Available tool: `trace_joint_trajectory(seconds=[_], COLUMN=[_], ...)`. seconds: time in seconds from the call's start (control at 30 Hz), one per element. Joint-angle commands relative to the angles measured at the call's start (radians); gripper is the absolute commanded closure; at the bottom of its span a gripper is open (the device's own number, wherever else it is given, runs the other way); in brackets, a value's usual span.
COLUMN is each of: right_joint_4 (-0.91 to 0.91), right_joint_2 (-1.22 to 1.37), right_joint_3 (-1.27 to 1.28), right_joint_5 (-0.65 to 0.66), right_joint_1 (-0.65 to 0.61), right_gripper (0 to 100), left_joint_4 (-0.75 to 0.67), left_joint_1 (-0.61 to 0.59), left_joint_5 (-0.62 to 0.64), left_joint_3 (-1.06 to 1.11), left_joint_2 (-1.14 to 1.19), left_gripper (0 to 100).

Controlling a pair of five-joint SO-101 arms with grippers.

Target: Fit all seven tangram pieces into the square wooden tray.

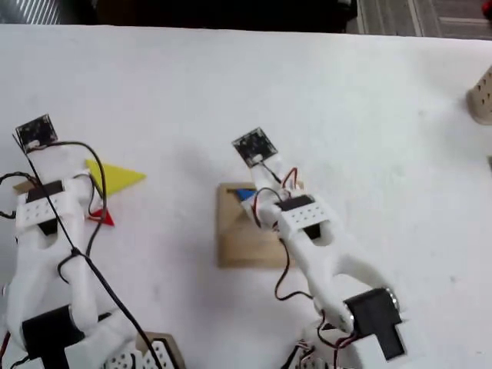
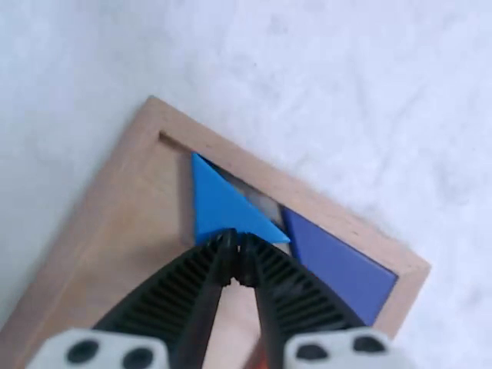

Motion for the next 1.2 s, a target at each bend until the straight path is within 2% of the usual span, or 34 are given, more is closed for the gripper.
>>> trace_joint_trajectory(seconds=[0.0,0.37,0.5,0.77,0.97,1.03,1.17], right_joint_4=[0.002,0.073,0.156,0.168,0.168,0.165,0.160], right_joint_2=[0.021,-0.012,-0.150,-0.498,-0.552,-0.552,-0.552], right_joint_3=[-0.071,-0.078,-0.064,0.167,0.222,0.232,0.244], right_joint_5=[0.017,0.017,0.012,0.006,0.012,0.015,0.017], right_joint_1=[0.015,0.025,0.096,0.208,0.242,0.251,0.252], right_gripper=[97.9,97.9,97.9,97.9,97.9,97.9,97.9], left_joint_4=[-0.012,-0.017,-0.017,-0.018,-0.018,-0.015,-0.012], left_joint_1=[0.013,0.013,0.008,0.012,0.007,-0.013,-0.134], left_joint_5=[0.011,0.011,0.011,0.011,0.011,0.009,0.011], left_joint_3=[0.000,-0.002,-0.005,-0.009,-0.011,-0.021,-0.071], left_joint_2=[-0.038,-0.038,-0.044,-0.045,-0.045,-0.045,-0.041], left_gripper=[98,98,98,98,98,98,98])
